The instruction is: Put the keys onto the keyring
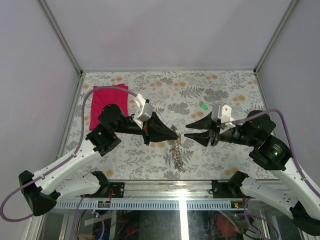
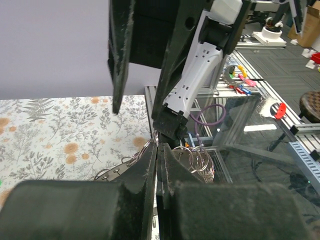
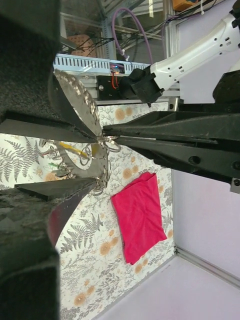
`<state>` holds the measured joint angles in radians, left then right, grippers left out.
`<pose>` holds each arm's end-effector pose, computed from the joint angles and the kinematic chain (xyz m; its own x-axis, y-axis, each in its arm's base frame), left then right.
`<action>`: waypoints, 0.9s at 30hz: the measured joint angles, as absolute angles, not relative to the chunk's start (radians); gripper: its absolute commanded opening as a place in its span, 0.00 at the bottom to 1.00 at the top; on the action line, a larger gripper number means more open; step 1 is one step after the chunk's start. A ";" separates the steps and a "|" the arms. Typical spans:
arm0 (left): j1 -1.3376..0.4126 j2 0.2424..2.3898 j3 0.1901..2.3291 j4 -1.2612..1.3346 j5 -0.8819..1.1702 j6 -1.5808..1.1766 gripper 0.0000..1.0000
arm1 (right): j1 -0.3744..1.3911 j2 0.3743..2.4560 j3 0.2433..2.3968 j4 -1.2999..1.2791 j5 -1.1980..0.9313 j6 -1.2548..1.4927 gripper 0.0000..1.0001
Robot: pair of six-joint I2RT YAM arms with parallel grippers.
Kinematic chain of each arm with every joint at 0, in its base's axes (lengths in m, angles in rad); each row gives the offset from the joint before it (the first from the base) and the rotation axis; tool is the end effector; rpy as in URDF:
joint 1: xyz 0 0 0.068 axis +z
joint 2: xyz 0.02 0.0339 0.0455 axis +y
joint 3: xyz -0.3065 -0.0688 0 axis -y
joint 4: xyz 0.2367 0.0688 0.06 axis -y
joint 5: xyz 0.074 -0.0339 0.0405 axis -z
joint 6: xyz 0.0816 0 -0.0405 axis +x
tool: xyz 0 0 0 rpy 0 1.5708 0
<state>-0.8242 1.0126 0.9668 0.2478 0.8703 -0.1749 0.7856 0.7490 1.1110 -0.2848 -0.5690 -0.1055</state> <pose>0.1042 -0.2045 0.4480 -0.0367 -0.1255 -0.9914 0.9905 -0.1359 -0.0194 0.0664 0.1287 0.4731 0.1570 0.0315 -0.9871 -0.9644 0.2202 -0.1463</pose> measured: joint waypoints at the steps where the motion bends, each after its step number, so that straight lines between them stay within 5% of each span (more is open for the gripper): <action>1: -0.824 1.014 0.967 0.248 0.882 -0.175 0.00 | 0.786 0.749 1.106 -0.287 -0.569 -0.110 0.44; 10: -0.824 1.026 0.971 0.257 0.946 -0.188 0.00 | 0.786 0.730 1.023 -0.256 -0.622 -0.111 0.61; 17: -0.824 1.027 0.971 0.274 0.946 -0.192 0.00 | 0.786 0.756 1.008 -0.206 -0.683 -0.089 0.64; 22: -0.824 1.028 0.971 0.292 0.946 -0.202 0.00 | 0.786 0.762 0.990 -0.191 -0.691 -0.081 0.57; 27: -0.824 1.029 0.971 0.301 0.952 -0.209 0.00 | 0.786 0.764 0.985 -0.187 -0.677 -0.077 0.38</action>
